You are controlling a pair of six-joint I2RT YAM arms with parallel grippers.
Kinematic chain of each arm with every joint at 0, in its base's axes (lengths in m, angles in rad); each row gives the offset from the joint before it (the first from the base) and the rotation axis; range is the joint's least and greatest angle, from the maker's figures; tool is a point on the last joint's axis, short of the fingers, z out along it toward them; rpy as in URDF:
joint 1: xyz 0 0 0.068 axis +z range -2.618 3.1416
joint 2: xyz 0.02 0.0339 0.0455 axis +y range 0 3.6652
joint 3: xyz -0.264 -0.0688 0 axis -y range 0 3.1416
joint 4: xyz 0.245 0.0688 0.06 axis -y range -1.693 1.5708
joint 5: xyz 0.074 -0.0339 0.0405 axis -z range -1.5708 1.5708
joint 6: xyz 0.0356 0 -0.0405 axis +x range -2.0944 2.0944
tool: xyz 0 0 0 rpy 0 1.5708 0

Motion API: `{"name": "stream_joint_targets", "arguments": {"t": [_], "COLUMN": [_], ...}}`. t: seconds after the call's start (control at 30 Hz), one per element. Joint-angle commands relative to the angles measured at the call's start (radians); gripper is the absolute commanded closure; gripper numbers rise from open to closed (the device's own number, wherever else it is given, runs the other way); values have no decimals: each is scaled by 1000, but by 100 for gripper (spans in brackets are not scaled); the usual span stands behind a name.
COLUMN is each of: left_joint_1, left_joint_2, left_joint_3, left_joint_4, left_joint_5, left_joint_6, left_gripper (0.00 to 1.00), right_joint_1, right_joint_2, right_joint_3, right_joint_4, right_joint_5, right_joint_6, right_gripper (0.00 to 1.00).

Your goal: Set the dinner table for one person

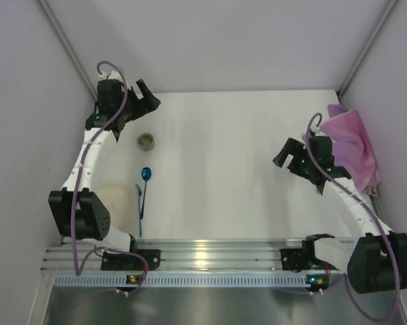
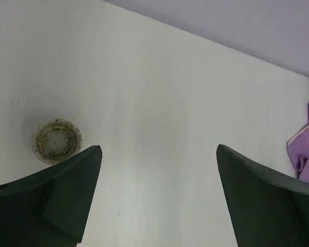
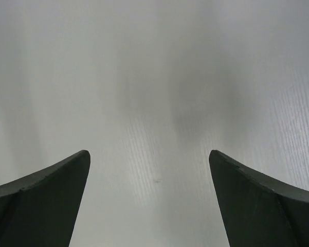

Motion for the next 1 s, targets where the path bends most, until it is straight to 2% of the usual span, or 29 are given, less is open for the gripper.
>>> {"name": "stream_joint_targets", "arguments": {"t": [0.0, 0.03, 0.07, 0.1, 0.13, 0.27, 0.33, 0.4, 0.6, 0.67, 0.73, 0.8, 0.97], "left_joint_1": [28, 46, 71, 109, 112, 82, 77, 69, 39, -12, -21, -24, -26], "left_joint_2": [-43, -40, -38, -40, -43, -60, -43, -34, -44, -46, -34, -23, -9], "left_joint_3": [87, 58, 37, 3, -34, -26, 6, 24, -17, -54, -80, -92, -115], "left_joint_4": [-60, -84, -100, 5, 7, -98, -193, -259, -293, -284, -284, -290, -281], "left_joint_5": [-101, -117, -71, 43, 99, -66, -117, -224, -217, -215, -204, -200, -215], "left_joint_6": [-109, -241, -288, -280, -254, -186, -152, -134, -97, -92, -88, -85, -53], "left_gripper": [1, 1, 2, 12, 12, 9, 1, 2, 2, 5, 12, 14, 14], "right_joint_1": [-41, -42, -42, -47, -53, -105, -177, -241, -392, -422, -433, -450, -452], "right_joint_2": [-52, -24, -12, -4, 5, 79, 169, 234, 451, 516, 568, 596, 731], "right_joint_3": [70, 81, 93, 124, 141, 247, 303, 351, 470, 498, 511, 515, 544], "right_joint_4": [18, 18, 15, -4, -18, -142, -206, -240, -324, -349, -358, -352, -343], "right_joint_5": [-39, -59, -53, -37, 9, 117, 131, 129, 148, 181, 232, 249, 220], "right_joint_6": [82, 82, 76, 71, 64, 4, -7, -22, -70, -75, -79, -85, -105], "right_gripper": [0, 0, 0, 0, 0, 0, 0, 0, 0, 0, 0, 0, 0]}}
